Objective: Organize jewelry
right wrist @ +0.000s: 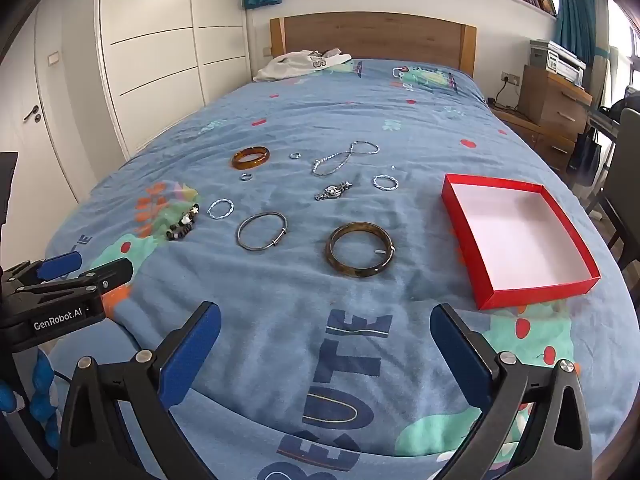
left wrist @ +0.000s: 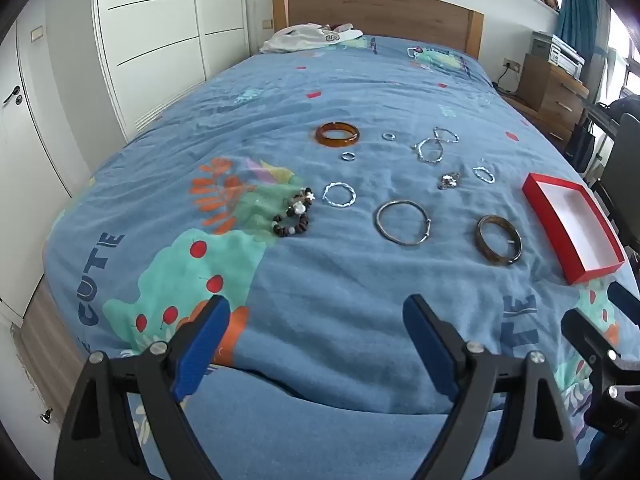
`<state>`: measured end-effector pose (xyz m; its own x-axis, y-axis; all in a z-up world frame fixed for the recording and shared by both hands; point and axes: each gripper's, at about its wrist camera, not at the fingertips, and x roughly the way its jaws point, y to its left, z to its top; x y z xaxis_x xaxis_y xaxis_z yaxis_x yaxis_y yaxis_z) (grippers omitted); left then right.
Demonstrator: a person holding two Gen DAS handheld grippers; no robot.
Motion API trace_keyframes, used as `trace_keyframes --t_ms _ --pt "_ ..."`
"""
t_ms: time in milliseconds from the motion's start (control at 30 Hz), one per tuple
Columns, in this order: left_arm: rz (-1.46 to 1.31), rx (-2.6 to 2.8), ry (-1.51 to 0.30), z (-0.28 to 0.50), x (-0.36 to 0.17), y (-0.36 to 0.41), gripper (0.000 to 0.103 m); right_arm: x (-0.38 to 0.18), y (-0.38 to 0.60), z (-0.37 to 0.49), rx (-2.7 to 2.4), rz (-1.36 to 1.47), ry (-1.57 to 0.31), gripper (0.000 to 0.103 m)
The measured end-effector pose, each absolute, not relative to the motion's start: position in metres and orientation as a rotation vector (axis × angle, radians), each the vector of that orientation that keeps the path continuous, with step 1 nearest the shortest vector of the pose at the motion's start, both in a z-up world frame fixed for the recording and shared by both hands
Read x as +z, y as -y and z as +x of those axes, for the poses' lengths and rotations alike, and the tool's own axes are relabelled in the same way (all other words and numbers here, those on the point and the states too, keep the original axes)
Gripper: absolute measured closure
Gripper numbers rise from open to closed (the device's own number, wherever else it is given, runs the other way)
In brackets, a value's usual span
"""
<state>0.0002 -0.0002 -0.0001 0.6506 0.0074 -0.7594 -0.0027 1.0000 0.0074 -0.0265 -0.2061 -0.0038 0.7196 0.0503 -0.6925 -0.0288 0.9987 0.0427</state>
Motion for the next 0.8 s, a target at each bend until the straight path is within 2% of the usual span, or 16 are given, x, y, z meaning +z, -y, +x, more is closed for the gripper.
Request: trace_keyframes --t_ms 800 --pt "0.019 -0.017 -0.882 0.007 -0.007 0.010 0.015 -0.010 0.214 -0.020 0.021 0.037 -0.767 0.001"
